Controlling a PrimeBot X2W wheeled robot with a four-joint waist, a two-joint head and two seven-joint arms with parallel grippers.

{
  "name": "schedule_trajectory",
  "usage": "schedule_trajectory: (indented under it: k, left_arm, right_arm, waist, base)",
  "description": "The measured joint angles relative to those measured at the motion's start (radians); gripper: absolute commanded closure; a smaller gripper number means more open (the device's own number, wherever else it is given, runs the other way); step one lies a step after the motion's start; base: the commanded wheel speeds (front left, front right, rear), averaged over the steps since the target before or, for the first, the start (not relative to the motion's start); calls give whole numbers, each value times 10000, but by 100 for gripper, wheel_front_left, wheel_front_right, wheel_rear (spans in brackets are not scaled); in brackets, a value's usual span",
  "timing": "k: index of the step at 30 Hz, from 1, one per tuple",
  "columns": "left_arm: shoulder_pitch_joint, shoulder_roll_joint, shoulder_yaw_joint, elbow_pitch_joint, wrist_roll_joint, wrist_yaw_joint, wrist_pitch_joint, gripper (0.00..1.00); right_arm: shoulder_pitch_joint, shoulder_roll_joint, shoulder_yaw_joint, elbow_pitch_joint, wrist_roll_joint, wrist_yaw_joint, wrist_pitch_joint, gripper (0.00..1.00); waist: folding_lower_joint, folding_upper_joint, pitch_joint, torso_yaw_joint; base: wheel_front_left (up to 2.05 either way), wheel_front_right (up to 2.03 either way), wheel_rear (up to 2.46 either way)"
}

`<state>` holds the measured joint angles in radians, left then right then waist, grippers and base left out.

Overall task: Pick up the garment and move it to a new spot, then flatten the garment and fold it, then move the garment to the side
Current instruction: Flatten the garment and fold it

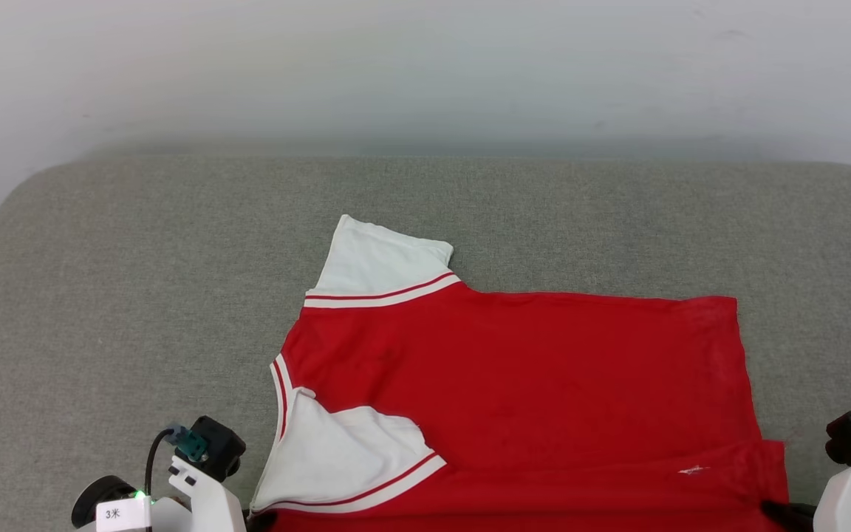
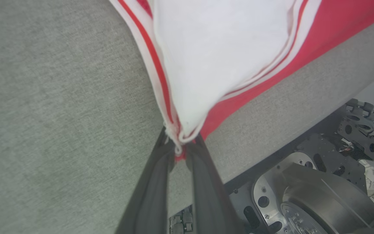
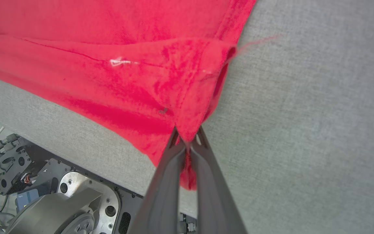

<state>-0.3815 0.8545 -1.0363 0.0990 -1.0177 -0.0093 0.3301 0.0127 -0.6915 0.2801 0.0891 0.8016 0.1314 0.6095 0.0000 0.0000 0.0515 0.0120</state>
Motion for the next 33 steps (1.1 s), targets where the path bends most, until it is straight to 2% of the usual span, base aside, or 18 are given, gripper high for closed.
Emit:
schedule_trajectory:
  k: [10,11,12,16,23,27,33]
  left_arm:
    - [43,-750,8,1534,-151,-309,-535,100]
    - [43,-780,15,1624,-153,-345,-612,40]
    - [43,-809,44,1680,-150,-347,-732,0]
    - [42,-798,182,1797,-142,-347,-1137,0]
    - [34,-468,451,1191,115,-217,-1774,0]
    - [-201,-268,828,788,481,207,-2456,0]
    - [-840,-196,1302,708,1269,903,-3386,0]
  right_arm:
    - [-448,769,384,1450,-552,0,-694,100]
    - [-497,836,416,1523,-548,0,-832,77]
    - [-525,861,485,1511,-550,-2,-1074,0]
    - [-650,859,483,1549,-884,0,-2067,0]
    - [-648,1030,-345,1419,-1459,-4,-3946,0]
    - [-650,1427,-1012,1087,-2232,-4,-5007,0]
    - [-723,2495,-2092,299,-3603,-2,-6450,0]
  waist:
    - [0,0,294,-52]
    - [0,0,295,-52]
    - [0,0,291,-52]
    - [0,0,219,-66]
    - [0,0,-60,-65]
    - [0,1,-154,-106]
    - [0,0,-149,-250]
  base:
    - [0,0,0]
    - [0,0,0]
    - [0,0,0]
    - [0,0,0]
    - [0,0,0]
    - [0,0,0]
    - [0,0,0]
